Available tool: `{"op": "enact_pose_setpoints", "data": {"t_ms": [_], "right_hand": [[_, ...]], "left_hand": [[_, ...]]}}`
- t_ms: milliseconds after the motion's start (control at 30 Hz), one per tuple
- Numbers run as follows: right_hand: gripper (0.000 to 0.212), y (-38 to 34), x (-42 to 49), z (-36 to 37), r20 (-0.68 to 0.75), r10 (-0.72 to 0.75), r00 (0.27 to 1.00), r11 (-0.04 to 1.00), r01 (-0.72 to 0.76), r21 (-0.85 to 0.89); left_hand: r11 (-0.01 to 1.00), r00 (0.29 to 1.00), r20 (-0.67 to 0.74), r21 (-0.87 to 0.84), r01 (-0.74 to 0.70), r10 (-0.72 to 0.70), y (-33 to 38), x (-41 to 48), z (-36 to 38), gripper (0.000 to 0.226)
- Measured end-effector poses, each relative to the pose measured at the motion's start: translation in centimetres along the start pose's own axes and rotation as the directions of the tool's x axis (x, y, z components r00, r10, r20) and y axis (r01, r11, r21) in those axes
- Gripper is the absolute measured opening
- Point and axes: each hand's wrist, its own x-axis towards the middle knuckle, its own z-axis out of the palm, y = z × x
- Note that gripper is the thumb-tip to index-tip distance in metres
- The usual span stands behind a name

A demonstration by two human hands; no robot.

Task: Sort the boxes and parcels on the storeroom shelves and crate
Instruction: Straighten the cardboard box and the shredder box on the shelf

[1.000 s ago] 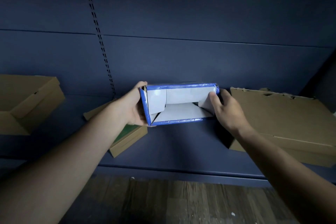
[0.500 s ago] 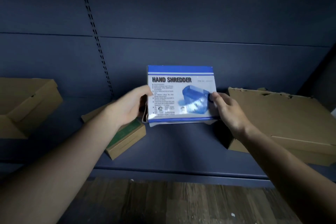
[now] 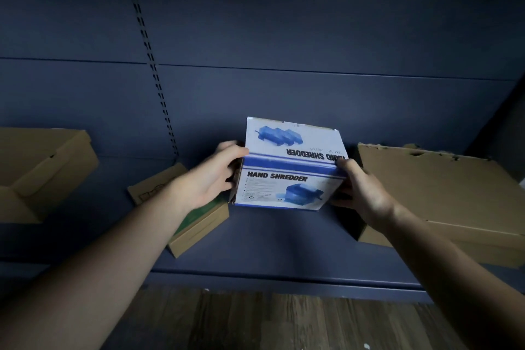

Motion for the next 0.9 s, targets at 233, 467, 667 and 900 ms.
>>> {"op": "enact_pose_setpoints", "data": {"t_ms": [233,467,667,900], "right_hand": [[0.018,0.4,0.1,0.2,0.024,-0.092,0.995,0.996,0.092,0.021],[0.042,0.8,0.7,0.2,-0.003,-0.131,0.991,0.978,0.129,-0.162],[0.037,0.4,0.3,0.9,-0.14,-0.284,0.949,0.876,0.197,-0.44],[0.062,1.4,0.0,0.9,-0.063,-0.345,0.936,0.673,0.2,-0.712]], "left_hand": [[0.994,0.996,-0.052,0.087,-0.065,0.07,-1.4,0.4,0.1,0.051],[0.991,0.994,-0.095,0.129,-0.044,0.057,-2.0,0.6,0.1,0.057],[0.99,0.975,-0.219,0.14,-0.007,0.038,-1.7,1.0,1.8,0.035],[0.978,0.984,-0.173,0.21,-0.009,0.047,-2.4,1.2,3.8,0.034]]}}
